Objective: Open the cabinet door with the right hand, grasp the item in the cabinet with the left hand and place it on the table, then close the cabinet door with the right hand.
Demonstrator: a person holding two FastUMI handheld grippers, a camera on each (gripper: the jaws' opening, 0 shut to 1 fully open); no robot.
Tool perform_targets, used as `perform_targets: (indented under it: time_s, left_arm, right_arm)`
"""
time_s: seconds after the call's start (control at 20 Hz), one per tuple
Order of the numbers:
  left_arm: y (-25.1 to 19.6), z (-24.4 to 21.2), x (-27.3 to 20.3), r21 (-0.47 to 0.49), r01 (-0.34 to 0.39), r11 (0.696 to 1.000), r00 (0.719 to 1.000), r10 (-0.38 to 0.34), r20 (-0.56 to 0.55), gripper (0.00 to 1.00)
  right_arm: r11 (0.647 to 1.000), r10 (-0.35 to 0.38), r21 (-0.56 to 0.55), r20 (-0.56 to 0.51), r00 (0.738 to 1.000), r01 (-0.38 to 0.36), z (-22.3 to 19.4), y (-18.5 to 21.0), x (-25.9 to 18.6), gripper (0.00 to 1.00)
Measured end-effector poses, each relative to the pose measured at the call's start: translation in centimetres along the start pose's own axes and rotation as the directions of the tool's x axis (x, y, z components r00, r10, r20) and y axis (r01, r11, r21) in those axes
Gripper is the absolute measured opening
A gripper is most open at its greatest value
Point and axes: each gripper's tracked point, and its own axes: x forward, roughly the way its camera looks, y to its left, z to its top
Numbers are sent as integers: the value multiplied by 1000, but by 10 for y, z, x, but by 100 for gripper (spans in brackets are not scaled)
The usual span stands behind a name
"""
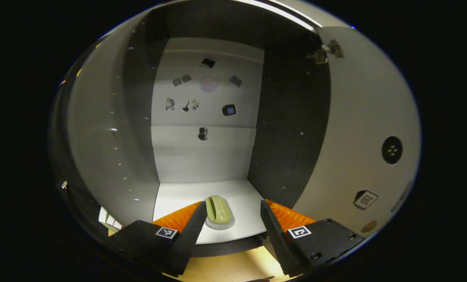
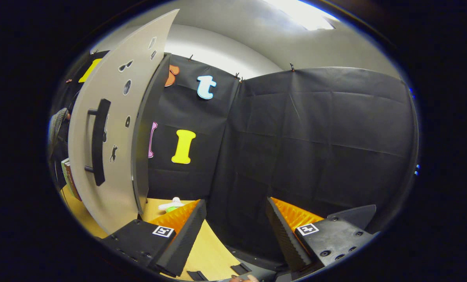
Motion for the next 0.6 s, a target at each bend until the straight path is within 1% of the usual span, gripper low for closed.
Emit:
perform_targets:
  time_s: [0.2, 0.4, 0.5, 0.55, 0.6]
  left_arm:
    - [19, -14, 56, -9, -57, 998, 995, 56, -77, 87]
    - [33, -31, 93, -43, -75, 996, 985, 67, -160, 87]
    - [38, -39, 106, -50, -89, 995, 979, 78, -190, 84]
    - [42, -43, 111, -49, -101, 994, 975, 90, -201, 80]
    - [44, -47, 117, -47, -108, 993, 972, 95, -214, 78]
  right_arm:
    - [1000, -15, -1, -20, 1000, 15, -14, -8, 18, 97]
    - [999, -35, -8, -30, 999, 35, -22, -13, 30, 98]
    - [999, -40, -4, -35, 999, 40, -24, -12, 35, 98]
    - [999, -39, 0, -40, 998, 39, -26, -11, 36, 98]
    - [999, -37, 3, -46, 998, 37, -29, -9, 38, 97]
